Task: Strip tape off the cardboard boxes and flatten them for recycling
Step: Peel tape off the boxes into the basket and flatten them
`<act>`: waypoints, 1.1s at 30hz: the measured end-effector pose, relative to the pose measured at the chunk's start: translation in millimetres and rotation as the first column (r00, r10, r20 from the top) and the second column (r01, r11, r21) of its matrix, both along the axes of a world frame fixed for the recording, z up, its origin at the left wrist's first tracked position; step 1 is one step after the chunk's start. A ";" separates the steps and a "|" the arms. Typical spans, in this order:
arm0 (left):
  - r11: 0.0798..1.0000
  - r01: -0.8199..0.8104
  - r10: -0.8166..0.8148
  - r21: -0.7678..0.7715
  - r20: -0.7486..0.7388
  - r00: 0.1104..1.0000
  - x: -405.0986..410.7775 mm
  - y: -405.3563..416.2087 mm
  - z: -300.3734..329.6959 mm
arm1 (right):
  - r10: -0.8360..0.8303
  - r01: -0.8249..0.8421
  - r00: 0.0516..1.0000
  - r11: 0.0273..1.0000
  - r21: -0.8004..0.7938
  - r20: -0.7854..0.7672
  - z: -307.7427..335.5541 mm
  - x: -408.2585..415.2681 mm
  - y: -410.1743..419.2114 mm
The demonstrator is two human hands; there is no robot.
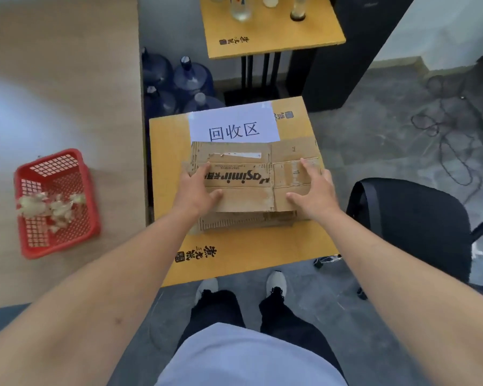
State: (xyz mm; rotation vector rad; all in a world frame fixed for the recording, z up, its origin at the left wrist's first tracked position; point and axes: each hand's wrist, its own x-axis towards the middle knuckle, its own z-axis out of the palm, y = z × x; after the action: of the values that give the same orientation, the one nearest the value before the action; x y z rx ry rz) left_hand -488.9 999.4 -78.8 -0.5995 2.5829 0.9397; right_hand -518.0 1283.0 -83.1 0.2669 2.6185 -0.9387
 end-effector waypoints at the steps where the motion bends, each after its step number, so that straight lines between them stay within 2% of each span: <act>1: 1.000 -0.026 0.026 0.000 0.006 1.000 1.8 4.7 -4.4 | 0.025 -0.025 1.000 1.000 -0.012 0.015 -3.6 -4.9 5.0; 10: 0.987 -0.162 0.163 -0.021 0.044 0.986 11.3 29.7 -40.6 | 0.161 -0.153 0.976 0.986 -0.069 0.146 -45.6 -24.2 25.8; 15: 0.983 -0.123 0.134 -0.134 0.073 0.988 9.8 30.4 -67.9 | 0.248 -0.278 0.954 0.943 0.185 0.169 -71.3 -26.5 18.8; 18: 0.959 -0.016 0.029 -0.285 0.040 0.999 8.0 37.7 -70.3 | 0.317 -0.334 0.942 0.871 0.359 0.108 -71.6 -27.5 3.9; 20: 0.912 0.164 -0.185 -0.375 -0.021 0.983 5.6 40.3 -69.9 | 0.396 -0.403 0.914 0.846 0.348 0.094 -68.2 -29.3 -9.4; 22: 0.890 0.300 -0.332 -0.344 -0.036 0.943 3.1 43.8 -69.1 | 0.504 -0.512 0.856 0.797 0.320 0.113 -64.3 -28.6 -22.8; 25: 0.879 0.344 -0.366 -0.330 -0.004 0.931 1.1 48.1 -71.7 | 0.530 -0.548 0.835 0.780 0.302 0.146 -60.7 -27.0 -35.2; 29: 0.863 0.355 -0.378 -0.360 0.008 0.926 5.3 48.4 -77.4 | 0.548 -0.550 0.829 0.761 0.344 0.113 -67.7 -20.2 -33.3; 33: 0.854 0.373 -0.379 -0.363 0.057 0.924 8.3 58.6 -70.8 | 0.565 -0.577 0.810 0.725 0.375 0.156 -63.7 -14.9 -33.4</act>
State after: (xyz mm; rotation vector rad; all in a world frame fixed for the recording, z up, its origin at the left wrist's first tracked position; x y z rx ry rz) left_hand -480.6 1058.0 -149.6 -0.1517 2.7651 0.3340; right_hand -532.9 1249.6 -146.7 -0.4222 2.5829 -0.1669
